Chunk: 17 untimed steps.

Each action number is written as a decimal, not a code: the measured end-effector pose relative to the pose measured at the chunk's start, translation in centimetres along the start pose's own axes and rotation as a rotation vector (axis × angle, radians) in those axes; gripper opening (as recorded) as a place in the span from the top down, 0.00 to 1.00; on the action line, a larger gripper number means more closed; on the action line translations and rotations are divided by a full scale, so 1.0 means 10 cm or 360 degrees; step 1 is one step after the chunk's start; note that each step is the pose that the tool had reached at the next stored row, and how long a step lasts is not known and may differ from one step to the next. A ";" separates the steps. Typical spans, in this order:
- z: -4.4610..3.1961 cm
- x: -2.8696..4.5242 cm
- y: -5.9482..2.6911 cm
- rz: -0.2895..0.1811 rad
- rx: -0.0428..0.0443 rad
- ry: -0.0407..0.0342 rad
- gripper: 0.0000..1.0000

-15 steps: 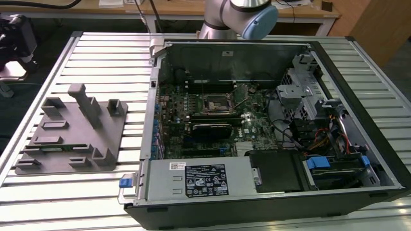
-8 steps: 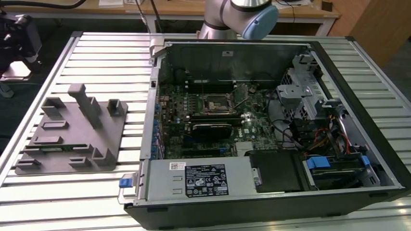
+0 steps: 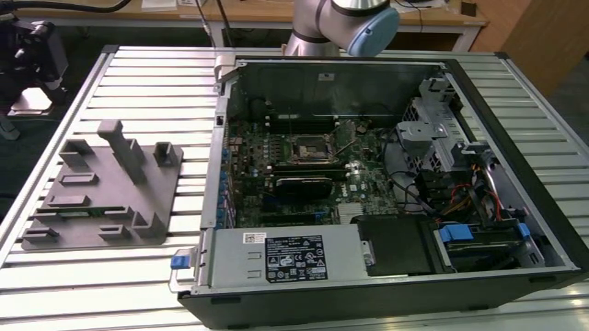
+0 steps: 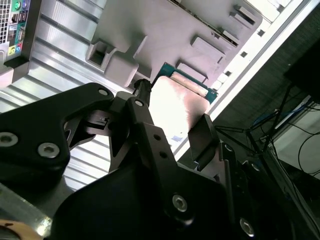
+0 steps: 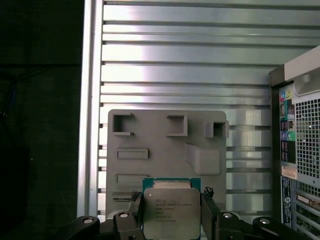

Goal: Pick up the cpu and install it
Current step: 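Pick up the cpu and move it towards the insertion slot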

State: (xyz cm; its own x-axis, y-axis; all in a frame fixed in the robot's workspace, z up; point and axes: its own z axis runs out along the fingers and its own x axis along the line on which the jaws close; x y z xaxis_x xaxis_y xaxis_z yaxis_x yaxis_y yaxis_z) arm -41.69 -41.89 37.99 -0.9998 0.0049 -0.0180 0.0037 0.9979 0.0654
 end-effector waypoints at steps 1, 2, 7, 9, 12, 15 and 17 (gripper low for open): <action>0.000 -0.009 0.000 0.0000 0.0000 0.0000 0.45; 0.000 -0.017 0.000 0.0000 0.0000 0.0000 0.45; 0.001 -0.059 0.001 0.0000 0.0000 0.0000 0.45; 0.002 -0.078 0.001 0.0000 0.0000 0.0000 0.45; 0.002 -0.115 0.002 0.0000 0.0000 0.0000 0.45; 0.003 -0.150 0.002 0.0000 0.0000 0.0000 0.45; 0.003 -0.172 0.002 0.0000 0.0000 0.0000 0.45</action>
State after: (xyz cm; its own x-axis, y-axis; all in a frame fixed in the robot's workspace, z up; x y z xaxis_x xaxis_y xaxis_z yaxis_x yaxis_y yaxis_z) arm -39.97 -41.88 37.99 -0.9998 0.0049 -0.0181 0.0037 0.9979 0.0654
